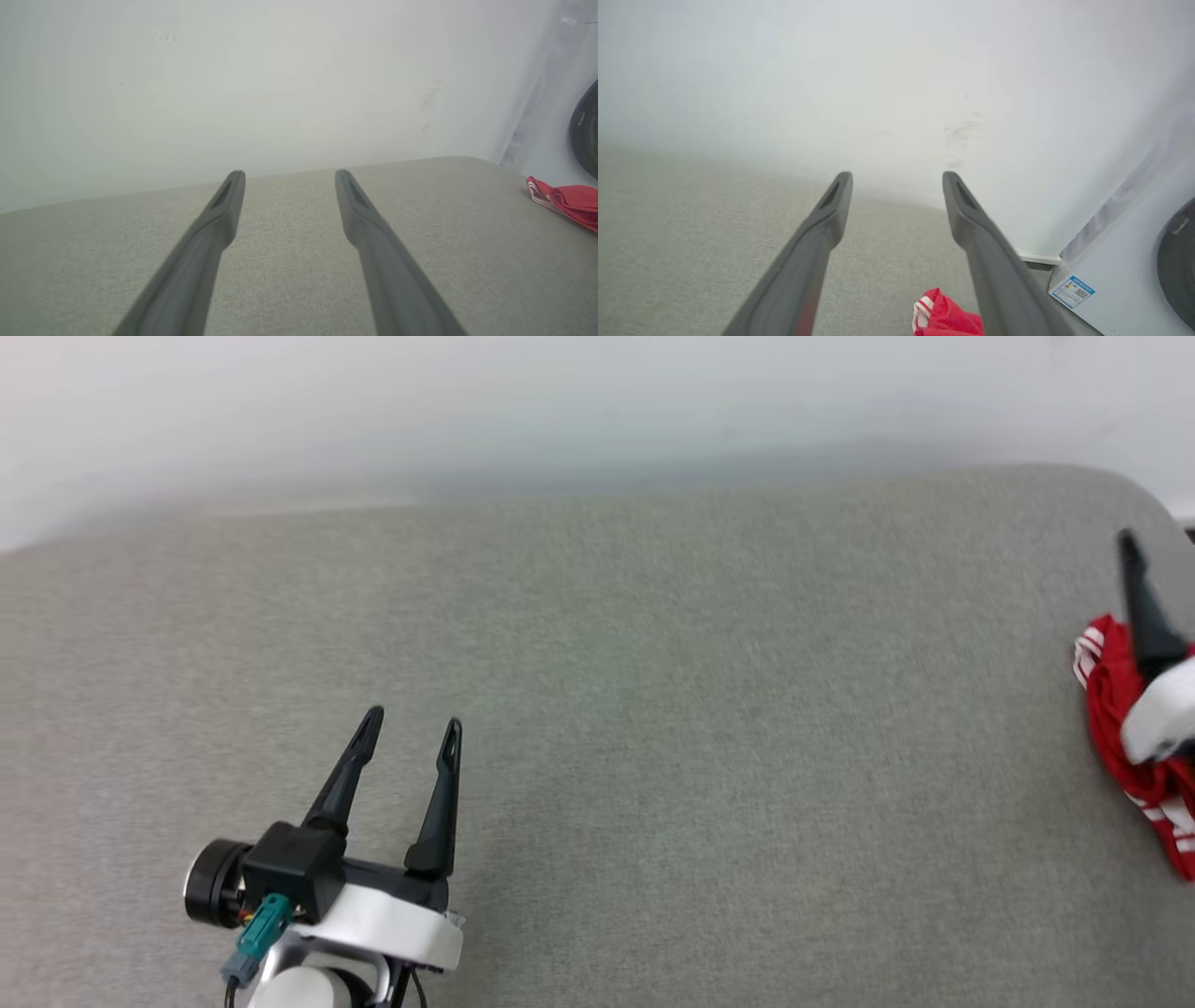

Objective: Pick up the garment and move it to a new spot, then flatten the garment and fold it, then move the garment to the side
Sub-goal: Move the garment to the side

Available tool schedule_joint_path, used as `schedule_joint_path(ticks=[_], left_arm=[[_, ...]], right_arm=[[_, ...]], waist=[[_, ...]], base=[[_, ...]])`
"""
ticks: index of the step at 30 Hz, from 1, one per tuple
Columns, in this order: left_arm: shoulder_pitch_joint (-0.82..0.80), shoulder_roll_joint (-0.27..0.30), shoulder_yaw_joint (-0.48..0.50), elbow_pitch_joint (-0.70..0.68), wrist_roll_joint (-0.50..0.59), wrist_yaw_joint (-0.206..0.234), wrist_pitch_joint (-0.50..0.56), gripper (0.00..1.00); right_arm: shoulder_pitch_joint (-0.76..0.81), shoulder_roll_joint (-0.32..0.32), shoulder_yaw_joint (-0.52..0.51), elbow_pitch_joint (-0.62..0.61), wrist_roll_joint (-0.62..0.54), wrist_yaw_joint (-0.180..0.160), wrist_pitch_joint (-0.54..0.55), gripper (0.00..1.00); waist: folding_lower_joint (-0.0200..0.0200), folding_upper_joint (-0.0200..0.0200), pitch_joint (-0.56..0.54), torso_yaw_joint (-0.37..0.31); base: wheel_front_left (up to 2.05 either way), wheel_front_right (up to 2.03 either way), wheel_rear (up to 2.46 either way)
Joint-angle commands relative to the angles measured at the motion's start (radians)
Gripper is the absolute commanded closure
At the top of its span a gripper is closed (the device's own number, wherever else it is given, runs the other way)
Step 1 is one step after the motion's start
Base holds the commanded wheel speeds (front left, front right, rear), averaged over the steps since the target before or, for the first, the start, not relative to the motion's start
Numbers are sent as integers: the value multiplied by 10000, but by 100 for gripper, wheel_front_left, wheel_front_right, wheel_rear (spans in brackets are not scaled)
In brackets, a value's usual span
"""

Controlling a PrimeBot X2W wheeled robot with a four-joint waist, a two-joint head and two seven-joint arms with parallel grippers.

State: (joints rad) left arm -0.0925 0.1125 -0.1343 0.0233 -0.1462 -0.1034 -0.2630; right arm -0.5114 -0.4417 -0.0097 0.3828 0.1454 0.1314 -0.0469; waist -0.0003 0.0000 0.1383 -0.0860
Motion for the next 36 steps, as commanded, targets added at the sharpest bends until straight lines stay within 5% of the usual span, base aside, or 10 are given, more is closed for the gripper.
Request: schedule_joint_path(ticks=[1, 9, 15, 36], left_arm=[[228, -88, 97, 91, -82, -33, -20, 0], [751, -384, 342, 402, -189, -147, -20, 0], [981, -507, 420, 662, -401, -203, -20, 0], [1084, -622, 637, 684, -401, -146, -20, 0]], right_arm=[[680, 432, -217, -610, 319, -16, -324, 0], [3474, 2392, -544, -2868, 796, -16, -1480, 0], [4640, 3288, -699, -3244, 787, -14, -1971, 0], [5228, 3900, -520, -3340, 293, -13, -2186, 0]], waist=[[3, 0, -431, 320], [3, 0, -989, 767], [3, 0, -1158, 951], [3, 0, -1141, 1040]], base=[[0, 0, 0], [0, 0, 0], [0, 0, 0], [0, 0, 0]])
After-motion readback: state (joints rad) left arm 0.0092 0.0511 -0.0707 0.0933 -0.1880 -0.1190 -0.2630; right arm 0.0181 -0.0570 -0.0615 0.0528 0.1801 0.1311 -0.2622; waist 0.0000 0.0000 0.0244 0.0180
